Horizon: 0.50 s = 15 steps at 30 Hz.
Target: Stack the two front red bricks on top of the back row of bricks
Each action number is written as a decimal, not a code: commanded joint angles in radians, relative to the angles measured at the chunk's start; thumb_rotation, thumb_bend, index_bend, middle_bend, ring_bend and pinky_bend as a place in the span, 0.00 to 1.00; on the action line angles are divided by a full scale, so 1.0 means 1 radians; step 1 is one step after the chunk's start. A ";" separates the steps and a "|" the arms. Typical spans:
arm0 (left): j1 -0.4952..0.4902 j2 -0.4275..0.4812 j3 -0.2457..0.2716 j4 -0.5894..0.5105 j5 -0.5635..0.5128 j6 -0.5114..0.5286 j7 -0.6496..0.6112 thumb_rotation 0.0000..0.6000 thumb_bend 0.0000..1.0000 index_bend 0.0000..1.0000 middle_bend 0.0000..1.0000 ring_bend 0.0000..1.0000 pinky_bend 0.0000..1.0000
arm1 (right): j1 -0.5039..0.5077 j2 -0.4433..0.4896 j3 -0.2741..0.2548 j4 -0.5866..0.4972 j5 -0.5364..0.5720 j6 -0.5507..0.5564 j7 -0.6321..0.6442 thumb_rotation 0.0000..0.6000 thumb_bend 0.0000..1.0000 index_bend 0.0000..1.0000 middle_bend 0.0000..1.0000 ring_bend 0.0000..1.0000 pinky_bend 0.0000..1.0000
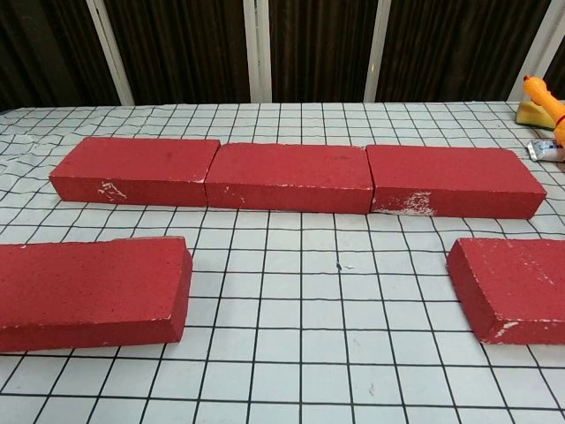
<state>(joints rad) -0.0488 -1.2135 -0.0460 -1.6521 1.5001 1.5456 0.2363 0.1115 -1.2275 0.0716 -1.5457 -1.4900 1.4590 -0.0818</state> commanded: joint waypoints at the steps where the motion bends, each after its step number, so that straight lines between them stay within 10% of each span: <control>1: -0.001 -0.001 0.001 0.000 -0.001 -0.003 0.002 1.00 0.00 0.10 0.00 0.00 0.09 | -0.001 -0.001 0.000 -0.002 0.003 -0.001 -0.004 1.00 0.16 0.05 0.00 0.00 0.00; 15: -0.003 0.001 0.010 -0.010 0.006 -0.011 0.007 1.00 0.00 0.10 0.00 0.00 0.09 | 0.006 0.016 -0.037 -0.060 -0.001 -0.058 -0.027 1.00 0.16 0.05 0.00 0.00 0.00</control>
<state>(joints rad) -0.0522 -1.2138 -0.0364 -1.6605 1.5068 1.5345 0.2428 0.1160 -1.2115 0.0385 -1.6014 -1.4883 1.4047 -0.1050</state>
